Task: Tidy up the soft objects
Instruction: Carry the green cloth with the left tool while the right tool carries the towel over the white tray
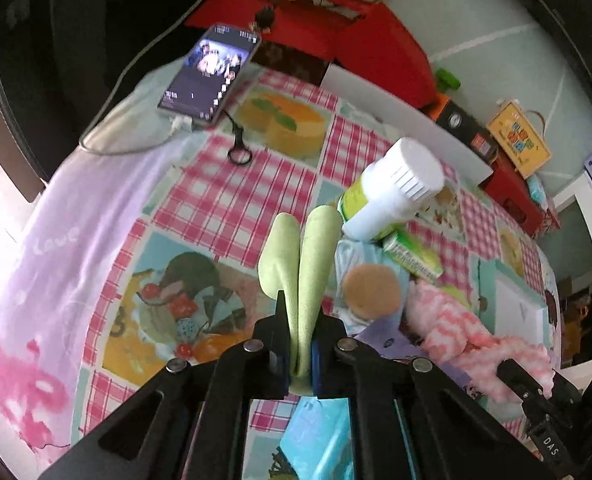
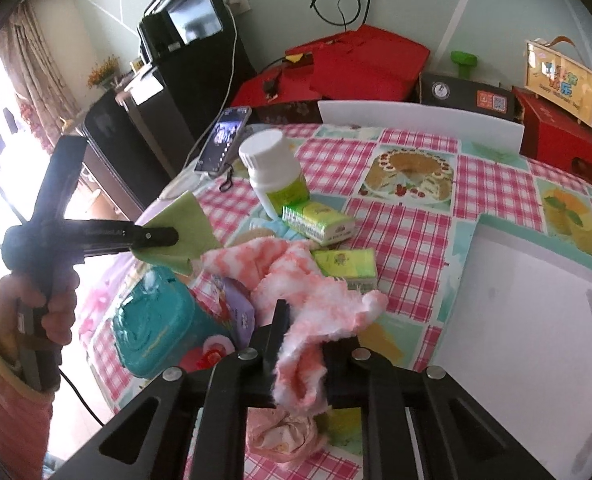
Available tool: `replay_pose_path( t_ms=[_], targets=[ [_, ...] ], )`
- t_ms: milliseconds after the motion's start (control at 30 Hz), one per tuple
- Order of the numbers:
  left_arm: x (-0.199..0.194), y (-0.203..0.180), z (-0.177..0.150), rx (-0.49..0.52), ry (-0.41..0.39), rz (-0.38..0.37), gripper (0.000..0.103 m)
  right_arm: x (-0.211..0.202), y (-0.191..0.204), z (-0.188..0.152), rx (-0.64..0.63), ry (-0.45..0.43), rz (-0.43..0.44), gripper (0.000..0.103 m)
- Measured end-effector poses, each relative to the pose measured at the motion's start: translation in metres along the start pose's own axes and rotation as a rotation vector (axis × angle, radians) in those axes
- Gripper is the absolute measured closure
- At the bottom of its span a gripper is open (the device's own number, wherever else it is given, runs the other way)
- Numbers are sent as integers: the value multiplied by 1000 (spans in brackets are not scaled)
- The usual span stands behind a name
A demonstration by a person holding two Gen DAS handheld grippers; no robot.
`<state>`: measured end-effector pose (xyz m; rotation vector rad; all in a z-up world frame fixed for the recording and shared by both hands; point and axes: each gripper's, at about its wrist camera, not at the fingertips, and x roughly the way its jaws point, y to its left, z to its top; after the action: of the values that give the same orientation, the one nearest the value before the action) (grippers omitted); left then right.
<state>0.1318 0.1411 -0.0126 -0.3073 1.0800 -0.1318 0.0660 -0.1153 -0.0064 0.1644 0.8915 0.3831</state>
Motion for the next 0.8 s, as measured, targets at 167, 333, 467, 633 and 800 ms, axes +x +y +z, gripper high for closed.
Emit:
replay_pose_path(
  t_ms=[167,333,467,633,800],
  targets=[
    [-12,-9,1,-3,-52,4,96,-11,-5,7,33,-30,37,88],
    [-11,-17,-4,2,-53,18,96,-7,-6,5,21,-14,13,88],
    [-19,-18,-7,-19,-75,0,96,-12,-11,5,34,-23,9,88],
    [-37,-24,-2,-31,-126,-35,96,-28,-15,12,50,-75,19,88],
    [-55,-45,6,-16,-174,-76,96,-49,-15,25,56,-135,28,88]
  ],
)
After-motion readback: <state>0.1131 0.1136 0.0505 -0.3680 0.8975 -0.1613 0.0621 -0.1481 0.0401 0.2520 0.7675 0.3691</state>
